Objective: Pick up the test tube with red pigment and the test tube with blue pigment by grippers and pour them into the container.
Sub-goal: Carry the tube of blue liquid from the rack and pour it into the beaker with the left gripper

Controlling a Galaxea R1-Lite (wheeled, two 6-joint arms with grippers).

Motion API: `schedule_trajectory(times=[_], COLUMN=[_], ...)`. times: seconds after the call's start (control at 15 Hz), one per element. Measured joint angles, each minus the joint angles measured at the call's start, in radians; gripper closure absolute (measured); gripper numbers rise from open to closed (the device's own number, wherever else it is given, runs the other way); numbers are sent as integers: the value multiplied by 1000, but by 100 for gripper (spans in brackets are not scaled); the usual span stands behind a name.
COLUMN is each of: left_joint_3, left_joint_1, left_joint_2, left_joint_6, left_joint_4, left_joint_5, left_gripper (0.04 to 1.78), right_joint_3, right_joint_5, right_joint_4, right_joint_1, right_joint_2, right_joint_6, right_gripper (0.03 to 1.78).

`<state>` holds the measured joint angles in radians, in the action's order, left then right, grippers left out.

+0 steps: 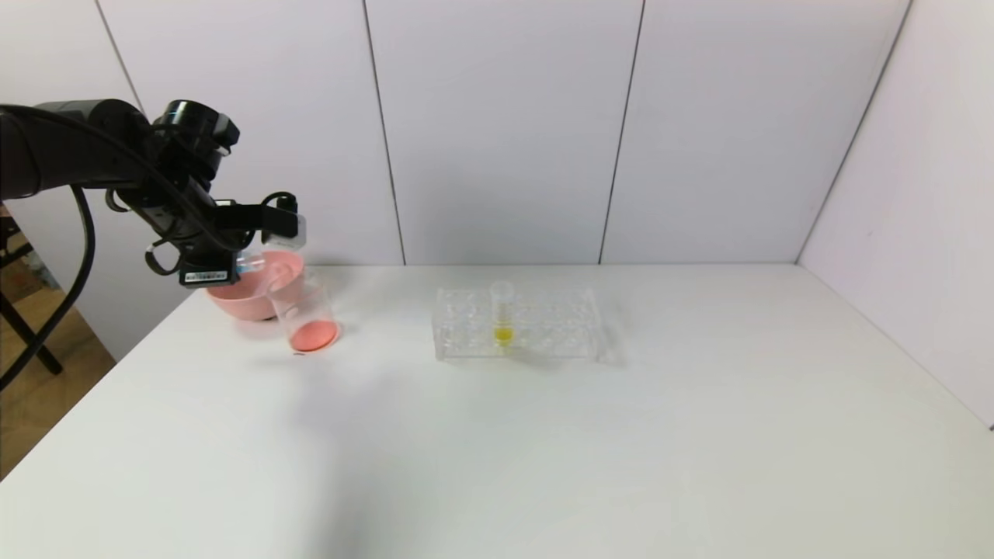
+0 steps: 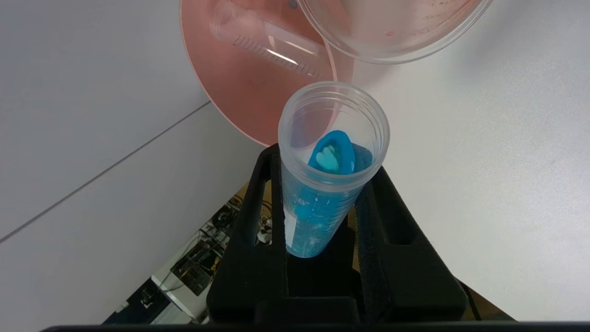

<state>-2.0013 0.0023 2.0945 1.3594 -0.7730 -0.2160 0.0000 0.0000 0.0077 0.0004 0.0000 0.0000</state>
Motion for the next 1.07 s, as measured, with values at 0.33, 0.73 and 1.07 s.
schedule_trajectory(times=[0.33, 0.73, 1.07], left_joint_3=[0, 1, 0], left_joint_1=[-5, -7, -23], left_joint_2=[0, 1, 11], left_joint_6=[-4, -10, -21], left_joint_4=[-6, -4, 5], left_joint_5=[-13, -17, -26], left_gripper=[138, 138, 138], right_joint_3=[0, 0, 0], right_joint_5=[0, 0, 0], right_joint_4=[0, 0, 0], right_joint_1=[0, 0, 0], right_joint_2=[0, 0, 0], right_joint_6=[0, 0, 0], right_gripper=[4, 4, 4])
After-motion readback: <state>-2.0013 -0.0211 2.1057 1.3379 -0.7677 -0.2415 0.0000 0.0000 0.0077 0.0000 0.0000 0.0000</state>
